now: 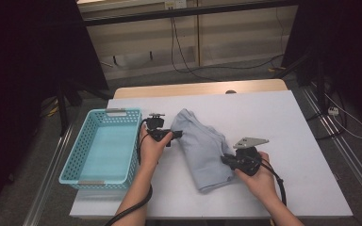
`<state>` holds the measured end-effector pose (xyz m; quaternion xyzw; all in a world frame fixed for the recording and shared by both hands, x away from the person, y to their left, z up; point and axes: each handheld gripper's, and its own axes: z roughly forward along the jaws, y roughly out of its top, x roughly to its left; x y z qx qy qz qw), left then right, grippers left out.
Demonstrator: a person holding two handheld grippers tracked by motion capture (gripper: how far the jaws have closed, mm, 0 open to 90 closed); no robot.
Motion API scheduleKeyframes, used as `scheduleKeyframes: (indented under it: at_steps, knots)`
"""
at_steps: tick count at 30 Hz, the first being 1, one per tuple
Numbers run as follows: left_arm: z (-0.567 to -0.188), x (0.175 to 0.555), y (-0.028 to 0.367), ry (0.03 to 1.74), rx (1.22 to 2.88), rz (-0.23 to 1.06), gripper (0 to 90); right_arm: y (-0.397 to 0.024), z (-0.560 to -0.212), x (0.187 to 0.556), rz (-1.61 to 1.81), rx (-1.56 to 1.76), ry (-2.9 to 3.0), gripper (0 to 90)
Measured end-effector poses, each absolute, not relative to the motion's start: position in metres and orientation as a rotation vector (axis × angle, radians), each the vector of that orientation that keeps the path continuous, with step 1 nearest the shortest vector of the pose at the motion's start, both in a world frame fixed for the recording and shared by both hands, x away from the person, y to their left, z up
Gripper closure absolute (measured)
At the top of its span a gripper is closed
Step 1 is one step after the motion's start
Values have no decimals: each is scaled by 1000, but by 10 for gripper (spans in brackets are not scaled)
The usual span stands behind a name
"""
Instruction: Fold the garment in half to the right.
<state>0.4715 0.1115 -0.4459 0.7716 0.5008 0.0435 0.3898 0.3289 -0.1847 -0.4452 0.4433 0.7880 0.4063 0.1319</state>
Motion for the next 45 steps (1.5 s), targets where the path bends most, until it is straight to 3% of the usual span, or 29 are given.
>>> scheduleKeyframes:
  at_steps: [6,13,17,29,45]
  knots:
    - [-452,475,107,1282,1975,115,511,-184,-445,329,1182,1283,2290,832]
    - [-451,478,100,1292,2021,133,737,-182,-444,328,1173,1286,2287,832]
    - [-448,478,96,1313,2049,116,815,-181,-444,327,1171,1276,2285,853]
    - [-407,496,106,1305,2097,233,841,-197,-425,337,1233,1258,2205,871]
    - [-404,503,114,1303,2047,133,804,-198,-440,342,1204,1271,2231,857]
